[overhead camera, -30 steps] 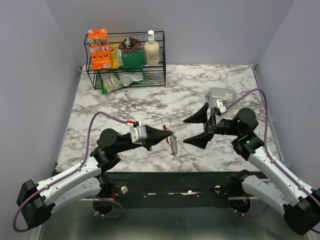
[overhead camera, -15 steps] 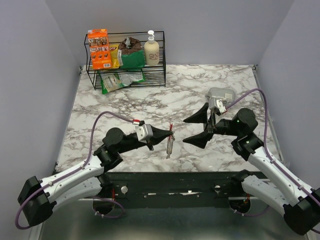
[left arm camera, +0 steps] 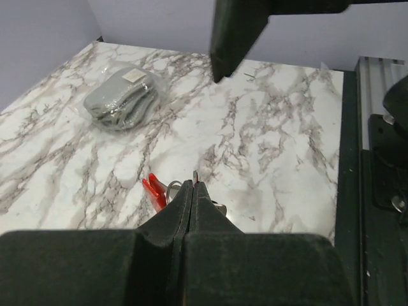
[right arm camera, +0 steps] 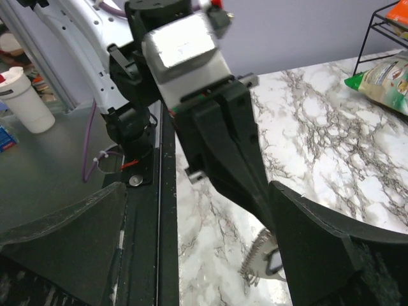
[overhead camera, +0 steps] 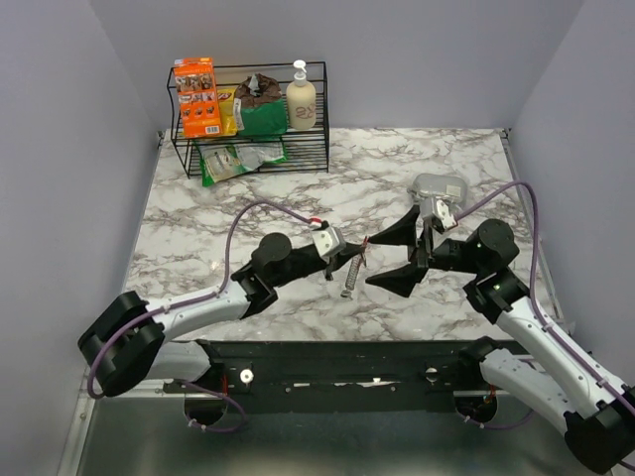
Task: Put the keys on the keyring
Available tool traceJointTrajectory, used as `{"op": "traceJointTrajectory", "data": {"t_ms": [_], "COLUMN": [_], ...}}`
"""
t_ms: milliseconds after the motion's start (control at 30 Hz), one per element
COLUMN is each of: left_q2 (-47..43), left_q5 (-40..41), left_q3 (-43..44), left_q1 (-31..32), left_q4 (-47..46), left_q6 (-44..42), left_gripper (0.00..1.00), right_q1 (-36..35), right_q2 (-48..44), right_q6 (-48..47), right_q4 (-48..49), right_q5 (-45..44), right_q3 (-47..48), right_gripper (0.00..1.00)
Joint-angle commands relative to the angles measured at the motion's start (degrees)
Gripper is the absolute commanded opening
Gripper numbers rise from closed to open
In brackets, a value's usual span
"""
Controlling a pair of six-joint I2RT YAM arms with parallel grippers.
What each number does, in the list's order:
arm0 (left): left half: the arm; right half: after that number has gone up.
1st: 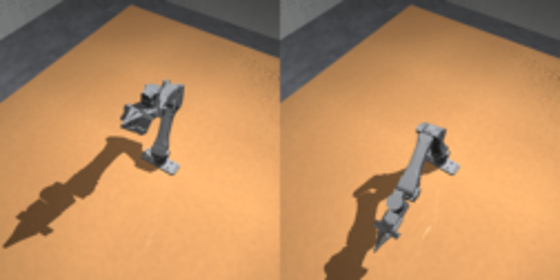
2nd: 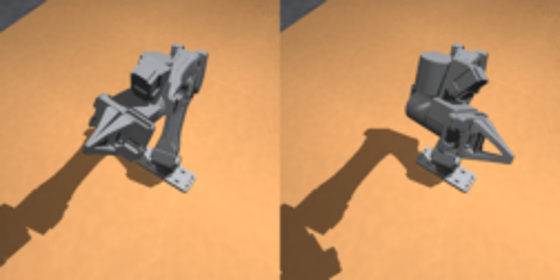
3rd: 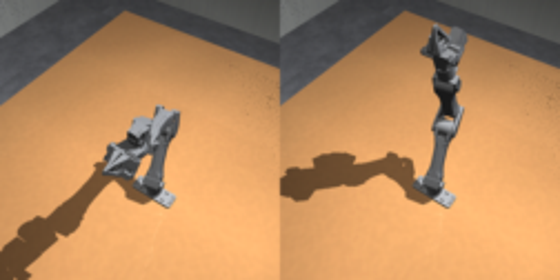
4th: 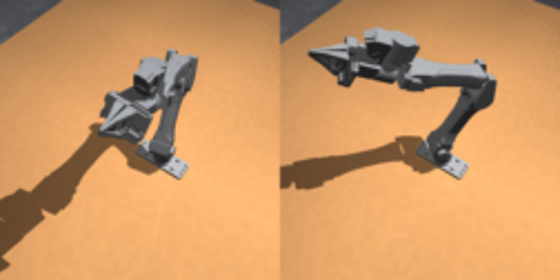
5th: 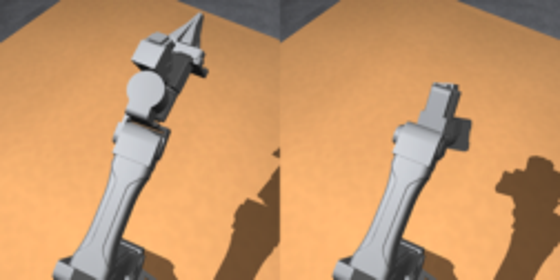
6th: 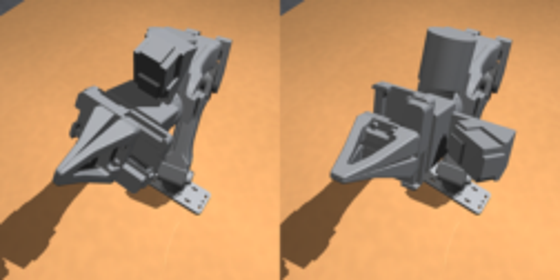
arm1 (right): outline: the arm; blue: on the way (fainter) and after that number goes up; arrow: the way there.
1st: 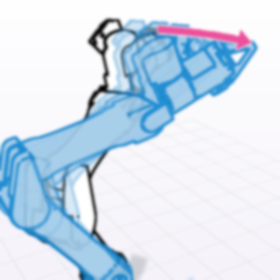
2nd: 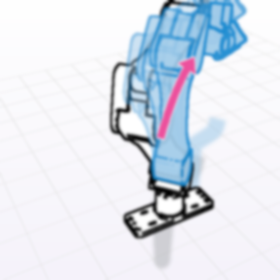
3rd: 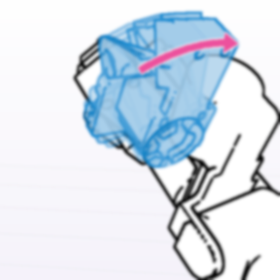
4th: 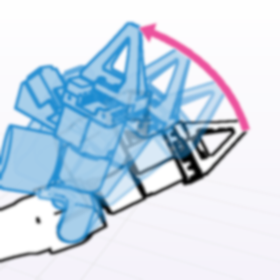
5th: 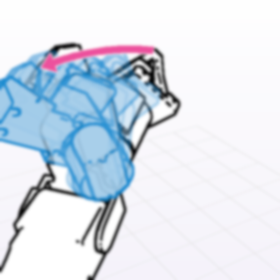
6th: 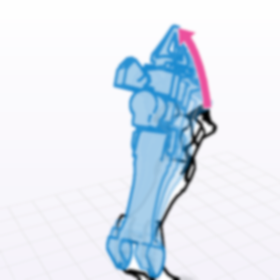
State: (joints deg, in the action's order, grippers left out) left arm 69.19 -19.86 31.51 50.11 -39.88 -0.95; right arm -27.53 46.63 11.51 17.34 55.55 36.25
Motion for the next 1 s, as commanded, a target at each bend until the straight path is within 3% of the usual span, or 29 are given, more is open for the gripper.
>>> {"op": "traceJointTrajectory", "data": {"t_ms": [0,133,300,733,967], "left_q2": [6.81,11.75,16.49,20.64,18.35], "left_q5": [5.53,7.28,15.88,23.98,28.29], "left_q3": [6.28,9.18,7.61,-13.55,-20.78], "left_q1": [0.34,0.34,0.34,1.66,4.82], "left_q4": [-9.16,-14.59,-20.32,-35.95,-37.38], "left_q6": [-1.95,-1.07,2.17,12.2,14.57], "left_gripper": [0.0,0.0,0.0,0.0,0.05], "right_q1": [0.11,0.11,0.11,0.11,0.11], "right_q2": [-1.89,-2.86,-3.13,-0.58,0.56], "right_q6": [-0.78,-1.31,-1.84,-2.1,-0.79], "right_q4": [-1.78,-3.19,-4.25,-3.81,-2.32], "right_q5": [-1.93,-2.64,-3.17,-2.46,-1.85], "right_q3": [-0.39,-0.39,-0.39,-0.57,-0.48], "right_gripper": [1.0,1.0,1.0,1.0,1.0]}}
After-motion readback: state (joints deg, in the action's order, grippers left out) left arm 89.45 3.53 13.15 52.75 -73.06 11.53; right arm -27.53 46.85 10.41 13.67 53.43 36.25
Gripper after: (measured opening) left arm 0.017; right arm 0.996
